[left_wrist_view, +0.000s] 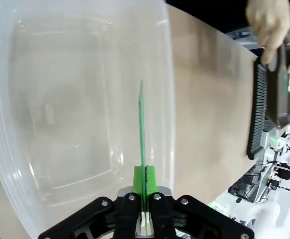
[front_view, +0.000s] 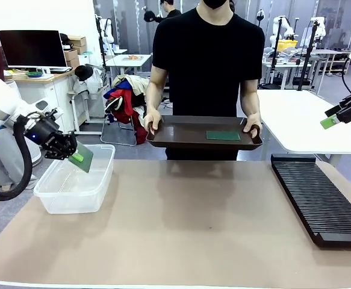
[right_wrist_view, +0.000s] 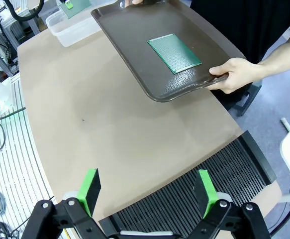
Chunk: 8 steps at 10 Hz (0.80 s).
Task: Sort PCBs into racks and boxes based on the side picked up.
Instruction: If the short side of the Blank PCB is picked up, insert it into the PCB Rack ; if the long side is picked up, place it in the Organizing box.
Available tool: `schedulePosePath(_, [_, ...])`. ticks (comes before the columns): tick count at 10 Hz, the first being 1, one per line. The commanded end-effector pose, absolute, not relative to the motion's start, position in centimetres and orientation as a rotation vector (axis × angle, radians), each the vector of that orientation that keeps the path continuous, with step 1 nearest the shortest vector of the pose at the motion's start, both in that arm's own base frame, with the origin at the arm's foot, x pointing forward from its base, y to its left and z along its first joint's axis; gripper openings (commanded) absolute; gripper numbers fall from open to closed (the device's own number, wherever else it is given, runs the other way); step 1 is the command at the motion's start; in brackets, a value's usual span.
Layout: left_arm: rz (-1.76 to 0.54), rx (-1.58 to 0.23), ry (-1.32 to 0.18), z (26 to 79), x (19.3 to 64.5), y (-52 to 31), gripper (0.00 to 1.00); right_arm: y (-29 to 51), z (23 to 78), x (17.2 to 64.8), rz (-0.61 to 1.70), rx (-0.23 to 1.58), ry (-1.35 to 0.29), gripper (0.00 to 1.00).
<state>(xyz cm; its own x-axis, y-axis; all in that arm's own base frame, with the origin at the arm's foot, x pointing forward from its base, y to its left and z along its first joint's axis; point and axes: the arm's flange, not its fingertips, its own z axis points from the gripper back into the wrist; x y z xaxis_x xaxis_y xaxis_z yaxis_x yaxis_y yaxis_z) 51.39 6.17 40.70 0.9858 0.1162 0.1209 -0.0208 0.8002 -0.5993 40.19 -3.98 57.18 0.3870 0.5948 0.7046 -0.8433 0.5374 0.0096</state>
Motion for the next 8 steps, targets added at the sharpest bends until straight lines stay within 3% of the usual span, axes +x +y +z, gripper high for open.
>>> schedulePosePath(1, [0.085,-0.567,-0.118,39.8,52.1,6.0,0.03,-3.9,57.1,40.3,0.950,0.421,-0.715,1.00])
schedulePosePath(8, [0.076,-0.513,-0.015,36.0,55.7,4.9,0.03,-3.9,57.1,40.3,0.950,0.421,-0.715,1.00])
